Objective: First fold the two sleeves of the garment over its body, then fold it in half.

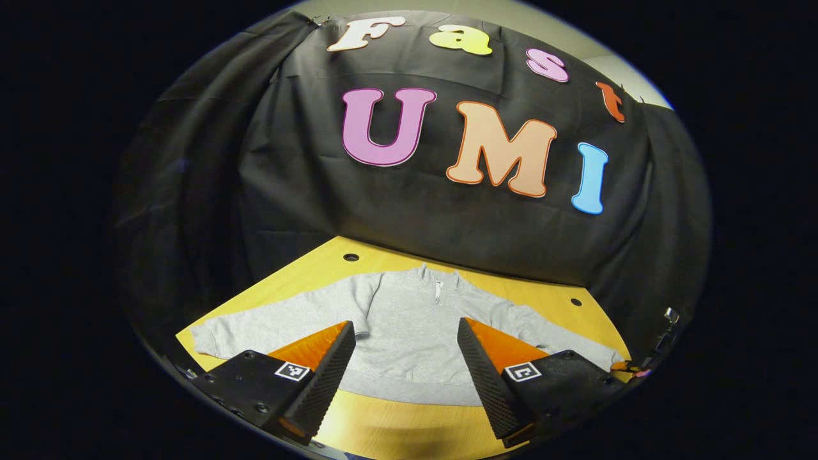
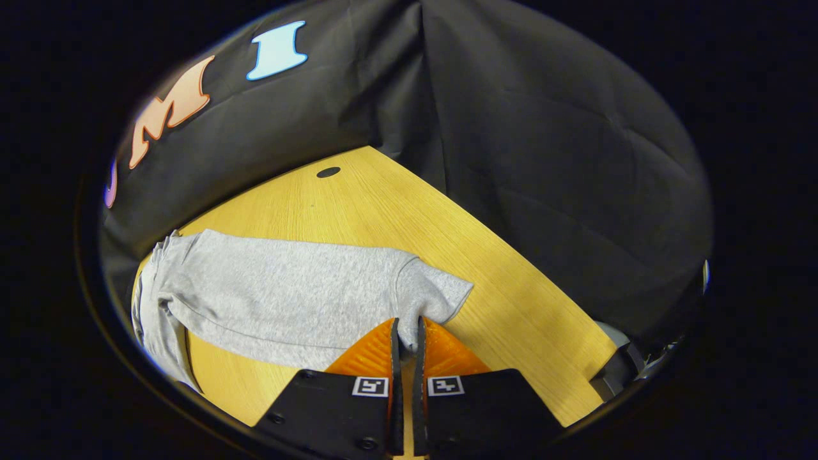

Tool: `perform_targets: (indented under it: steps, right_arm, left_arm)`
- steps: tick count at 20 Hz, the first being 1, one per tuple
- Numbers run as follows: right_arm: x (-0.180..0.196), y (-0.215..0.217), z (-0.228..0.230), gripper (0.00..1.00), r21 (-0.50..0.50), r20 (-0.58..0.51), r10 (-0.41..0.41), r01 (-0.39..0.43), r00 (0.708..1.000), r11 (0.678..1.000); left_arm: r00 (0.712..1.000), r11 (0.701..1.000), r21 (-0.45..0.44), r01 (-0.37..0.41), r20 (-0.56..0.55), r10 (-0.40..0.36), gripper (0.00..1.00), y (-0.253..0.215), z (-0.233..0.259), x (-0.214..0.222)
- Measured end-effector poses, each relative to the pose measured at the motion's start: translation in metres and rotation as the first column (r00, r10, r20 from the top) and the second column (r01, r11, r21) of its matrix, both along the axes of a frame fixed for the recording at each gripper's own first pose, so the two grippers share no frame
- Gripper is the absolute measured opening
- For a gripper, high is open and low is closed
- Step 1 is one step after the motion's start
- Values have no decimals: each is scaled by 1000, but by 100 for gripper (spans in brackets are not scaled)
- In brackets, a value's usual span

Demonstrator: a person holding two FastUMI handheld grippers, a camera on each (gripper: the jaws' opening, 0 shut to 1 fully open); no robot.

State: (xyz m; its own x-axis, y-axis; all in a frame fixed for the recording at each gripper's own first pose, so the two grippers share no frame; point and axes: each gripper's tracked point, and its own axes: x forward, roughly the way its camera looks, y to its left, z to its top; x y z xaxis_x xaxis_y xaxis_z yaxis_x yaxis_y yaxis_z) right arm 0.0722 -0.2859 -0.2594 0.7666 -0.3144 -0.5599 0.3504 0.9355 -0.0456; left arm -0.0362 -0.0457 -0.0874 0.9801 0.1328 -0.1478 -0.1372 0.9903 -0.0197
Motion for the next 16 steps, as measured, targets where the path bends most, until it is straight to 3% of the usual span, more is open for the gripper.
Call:
perform_targets:
  steps: [8,16]
  right_arm:
    - [-1,15,17,10,40,65,14,-17,998,999]
    - [13,128,92,8,40,221,83,-94,972,995]
  left_arm:
    - [1000,1000,16,17,-18,-17,94,21,-6,1]
    - [999,999,-13,49,-17,-49,94,70,4,10]
